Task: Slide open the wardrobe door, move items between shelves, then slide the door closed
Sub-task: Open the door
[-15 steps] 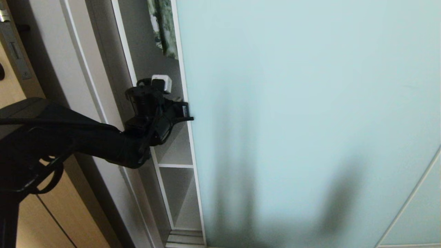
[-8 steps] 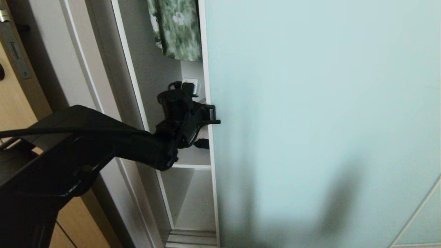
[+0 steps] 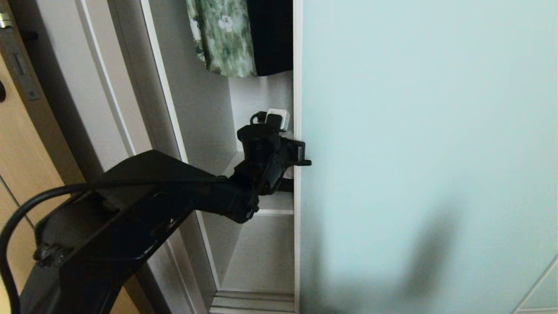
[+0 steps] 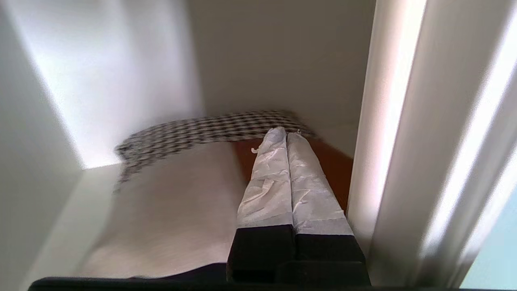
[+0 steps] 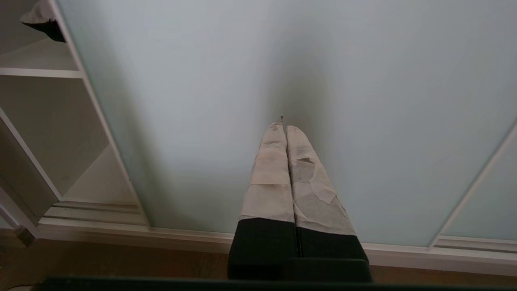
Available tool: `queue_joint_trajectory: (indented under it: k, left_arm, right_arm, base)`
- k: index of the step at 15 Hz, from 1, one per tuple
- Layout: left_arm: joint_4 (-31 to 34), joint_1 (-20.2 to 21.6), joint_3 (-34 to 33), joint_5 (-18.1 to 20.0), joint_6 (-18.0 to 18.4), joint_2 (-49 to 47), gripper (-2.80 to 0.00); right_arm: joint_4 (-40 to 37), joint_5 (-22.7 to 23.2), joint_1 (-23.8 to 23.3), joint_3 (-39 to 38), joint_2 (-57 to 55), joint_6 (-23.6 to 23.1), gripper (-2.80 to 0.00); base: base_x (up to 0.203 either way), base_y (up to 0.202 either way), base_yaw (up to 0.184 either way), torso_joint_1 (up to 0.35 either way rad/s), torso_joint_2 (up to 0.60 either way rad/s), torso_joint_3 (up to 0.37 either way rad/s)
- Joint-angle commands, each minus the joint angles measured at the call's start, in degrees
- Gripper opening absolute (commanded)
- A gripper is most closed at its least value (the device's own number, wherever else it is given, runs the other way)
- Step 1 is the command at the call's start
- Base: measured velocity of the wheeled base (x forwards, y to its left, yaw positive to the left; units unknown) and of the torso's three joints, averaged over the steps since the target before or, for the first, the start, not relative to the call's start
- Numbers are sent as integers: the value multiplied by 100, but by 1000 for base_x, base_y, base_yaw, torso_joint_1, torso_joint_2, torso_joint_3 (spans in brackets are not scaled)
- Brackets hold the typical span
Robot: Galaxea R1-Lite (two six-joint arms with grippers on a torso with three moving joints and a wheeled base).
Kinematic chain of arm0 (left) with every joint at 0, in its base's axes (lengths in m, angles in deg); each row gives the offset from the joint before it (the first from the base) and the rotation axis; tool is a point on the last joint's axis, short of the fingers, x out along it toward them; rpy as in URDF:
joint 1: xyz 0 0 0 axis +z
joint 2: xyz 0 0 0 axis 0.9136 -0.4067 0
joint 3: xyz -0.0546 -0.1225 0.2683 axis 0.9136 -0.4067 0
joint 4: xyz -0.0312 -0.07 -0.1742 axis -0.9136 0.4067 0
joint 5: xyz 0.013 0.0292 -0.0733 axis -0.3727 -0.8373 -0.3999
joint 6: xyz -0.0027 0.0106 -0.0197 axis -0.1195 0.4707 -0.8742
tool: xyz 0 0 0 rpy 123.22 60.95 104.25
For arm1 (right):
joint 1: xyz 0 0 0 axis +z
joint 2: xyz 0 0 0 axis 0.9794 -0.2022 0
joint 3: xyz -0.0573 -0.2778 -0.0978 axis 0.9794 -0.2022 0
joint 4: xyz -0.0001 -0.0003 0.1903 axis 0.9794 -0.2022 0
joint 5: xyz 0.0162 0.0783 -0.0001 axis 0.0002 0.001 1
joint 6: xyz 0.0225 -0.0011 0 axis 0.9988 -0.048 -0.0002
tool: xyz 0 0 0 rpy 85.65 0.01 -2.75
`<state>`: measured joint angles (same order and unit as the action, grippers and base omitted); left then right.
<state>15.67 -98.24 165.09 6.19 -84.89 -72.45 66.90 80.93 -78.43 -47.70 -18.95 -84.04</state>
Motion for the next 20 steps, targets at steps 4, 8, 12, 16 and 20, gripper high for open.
queue_joint_trajectory:
  k: [4, 8, 12, 16, 20]
  left_arm:
    - [30, -599, 485, -10, 80, -405, -280]
    - [259, -914, 1232, -4, 81, -803, -280]
    - [522, -1274, 1832, -13, 88, -1168, -280]
    - [473, -1303, 1817, -477, 162, -897, -280]
    - [518, -691, 1332, -1109, 296, 403, -280]
  right_arm:
    - [6, -2, 1, -9, -7, 1, -280]
    - [6, -2, 1, -9, -7, 1, -280]
    - [6, -2, 1, -9, -7, 1, -280]
    - [5, -2, 1, -9, -7, 1, -280]
    - [-1, -2, 1, -9, -7, 1, -280]
  base:
    - [0, 0, 0, 0, 0, 0]
    - [0, 0, 0, 0, 0, 0]
    - [0, 0, 0, 0, 0, 0]
    - [0, 0, 0, 0, 0, 0]
    - [0, 0, 0, 0, 0, 0]
